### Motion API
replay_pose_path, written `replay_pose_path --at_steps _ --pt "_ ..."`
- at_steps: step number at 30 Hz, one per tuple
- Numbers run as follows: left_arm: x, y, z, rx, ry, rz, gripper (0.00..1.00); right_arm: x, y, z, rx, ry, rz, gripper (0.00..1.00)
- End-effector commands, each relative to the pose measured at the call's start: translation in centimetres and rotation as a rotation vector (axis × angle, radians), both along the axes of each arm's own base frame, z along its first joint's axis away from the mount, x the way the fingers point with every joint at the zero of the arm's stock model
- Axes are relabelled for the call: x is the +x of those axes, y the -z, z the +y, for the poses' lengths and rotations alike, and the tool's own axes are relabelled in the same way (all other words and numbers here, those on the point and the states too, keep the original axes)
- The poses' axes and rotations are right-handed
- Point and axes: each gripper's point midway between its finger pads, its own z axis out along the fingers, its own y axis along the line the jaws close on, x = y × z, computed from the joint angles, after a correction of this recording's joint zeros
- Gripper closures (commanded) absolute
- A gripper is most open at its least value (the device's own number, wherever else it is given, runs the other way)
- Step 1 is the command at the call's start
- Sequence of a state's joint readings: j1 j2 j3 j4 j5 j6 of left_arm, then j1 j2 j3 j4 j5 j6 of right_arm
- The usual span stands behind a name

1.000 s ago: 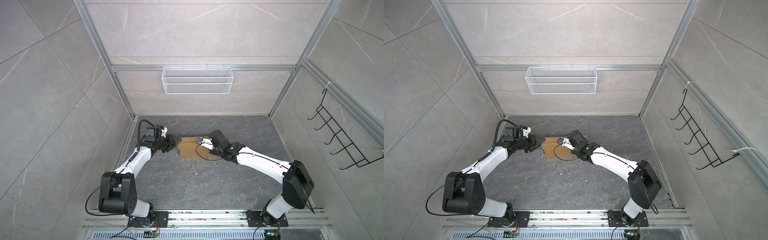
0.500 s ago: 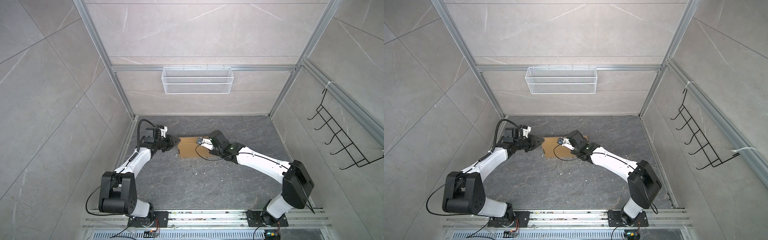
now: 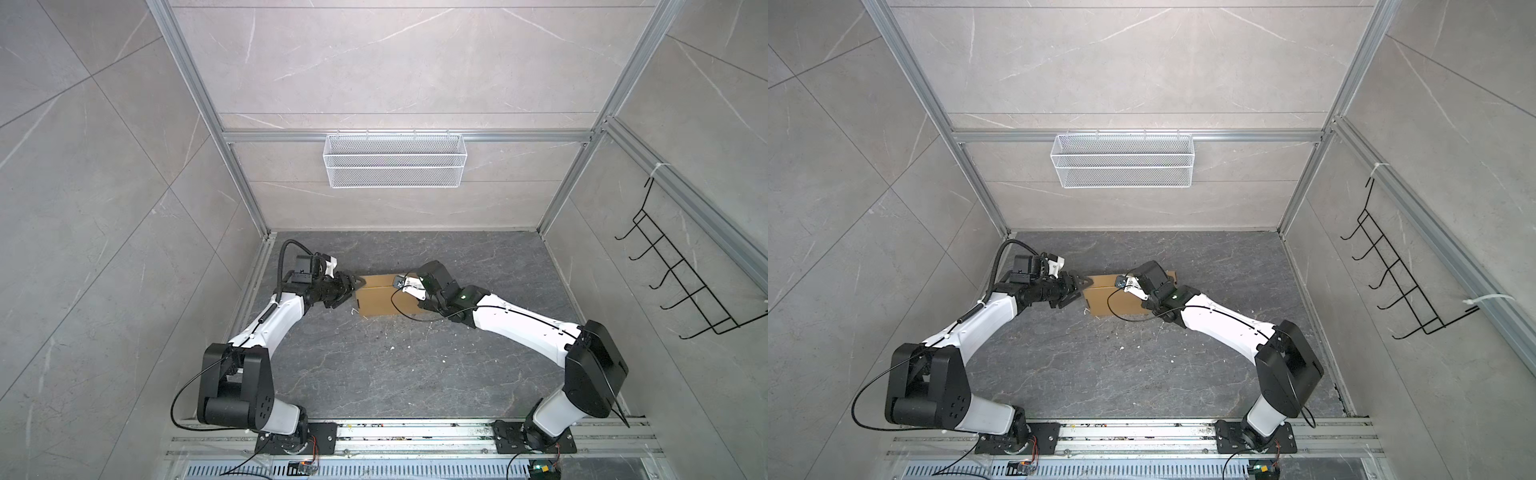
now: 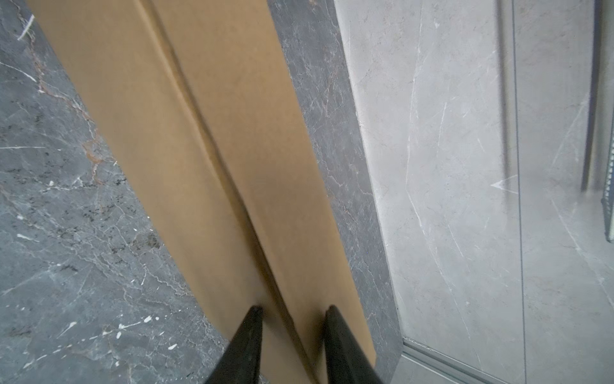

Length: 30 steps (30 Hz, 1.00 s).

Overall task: Assemble paper box
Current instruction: Fold and tuck the lid into the gap.

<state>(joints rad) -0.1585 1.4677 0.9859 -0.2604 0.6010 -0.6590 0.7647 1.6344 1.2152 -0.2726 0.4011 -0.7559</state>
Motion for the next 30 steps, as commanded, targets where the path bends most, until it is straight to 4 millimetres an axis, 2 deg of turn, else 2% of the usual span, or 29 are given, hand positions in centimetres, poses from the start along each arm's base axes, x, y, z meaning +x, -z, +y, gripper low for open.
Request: replay_pose_path --at_steps 1,4,8,11,17,24,30 --pt "-0.8 1.9 0.3 0.071 0.02 0.039 0.31 -2.2 4.9 -1.0 -0.079 -0.008 0.147 0.66" --pt "-1.2 3.3 1.0 0.116 0.015 0.055 0.38 -2.3 5.0 -1.0 -0.077 -0.009 0.149 0.66" --pt "-1.6 5.7 1.3 0.14 0.027 0.103 0.53 -2.3 4.9 -0.9 -0.071 -0.011 0.15 0.66" --pt "-1.7 6.0 1.1 0.128 0.029 0.105 0.6 -2.4 4.8 -0.9 -0.068 -0.012 0.153 0.65" --pt "-1.7 5.5 1.2 0.136 0.033 0.096 0.62 -2.4 4.1 -0.4 -0.035 -0.02 0.161 0.6" --pt "-2.0 6.6 1.5 0.153 0.03 0.118 0.62 -3.0 2.6 0.4 0.059 -0.043 0.18 0.34" --pt "-2.0 6.6 1.5 0.156 0.028 0.118 0.62 -3.2 0.7 0.7 0.164 -0.047 0.195 0.27"
